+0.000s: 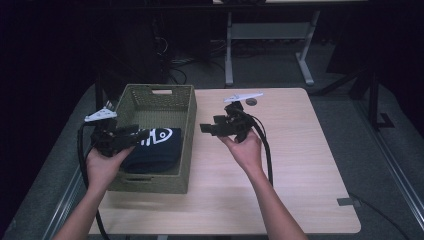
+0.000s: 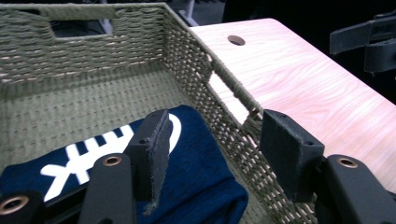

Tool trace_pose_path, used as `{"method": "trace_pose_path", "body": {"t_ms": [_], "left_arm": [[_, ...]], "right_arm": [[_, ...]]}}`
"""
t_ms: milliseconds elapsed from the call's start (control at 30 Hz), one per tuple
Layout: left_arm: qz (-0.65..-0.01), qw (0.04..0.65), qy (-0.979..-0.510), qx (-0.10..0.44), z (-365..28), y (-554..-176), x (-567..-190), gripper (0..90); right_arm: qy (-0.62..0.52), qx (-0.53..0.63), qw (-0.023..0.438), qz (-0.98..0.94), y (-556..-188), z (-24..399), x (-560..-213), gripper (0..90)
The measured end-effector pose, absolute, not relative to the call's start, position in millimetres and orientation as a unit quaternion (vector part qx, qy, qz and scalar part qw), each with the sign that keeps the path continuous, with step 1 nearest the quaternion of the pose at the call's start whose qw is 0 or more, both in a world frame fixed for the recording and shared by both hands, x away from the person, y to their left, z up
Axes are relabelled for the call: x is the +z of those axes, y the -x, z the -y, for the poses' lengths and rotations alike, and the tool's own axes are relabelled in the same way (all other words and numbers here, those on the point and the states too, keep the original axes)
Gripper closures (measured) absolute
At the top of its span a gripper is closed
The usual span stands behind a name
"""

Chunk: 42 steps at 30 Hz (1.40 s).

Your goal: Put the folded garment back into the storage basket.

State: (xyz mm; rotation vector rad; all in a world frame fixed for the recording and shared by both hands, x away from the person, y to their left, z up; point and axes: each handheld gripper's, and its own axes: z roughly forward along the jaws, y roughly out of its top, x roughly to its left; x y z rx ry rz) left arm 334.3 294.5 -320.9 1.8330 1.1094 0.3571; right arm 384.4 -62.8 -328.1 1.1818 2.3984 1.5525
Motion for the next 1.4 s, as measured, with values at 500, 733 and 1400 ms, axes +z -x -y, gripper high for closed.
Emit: {"method": "trace_pose_path", "body": {"t_ms": [500,733,1400], "left_arm": [[-0.438,0.473,-0.753,0.132,-274,-337,-321,38.7],[-0.431,0.476,-0.756,0.128,-263,-337,-322,35.7],[-0.414,0.476,-0.766,0.123,-228,-337,-324,31.5]], "right_arm": [[-0.396,0.5,0.036,-0.769,-379,88,-328,30.9],[-0.402,0.5,0.041,-0.766,-375,102,-329,30.5],[-0.42,0.5,0.053,-0.756,-365,145,-337,29.9]]}}
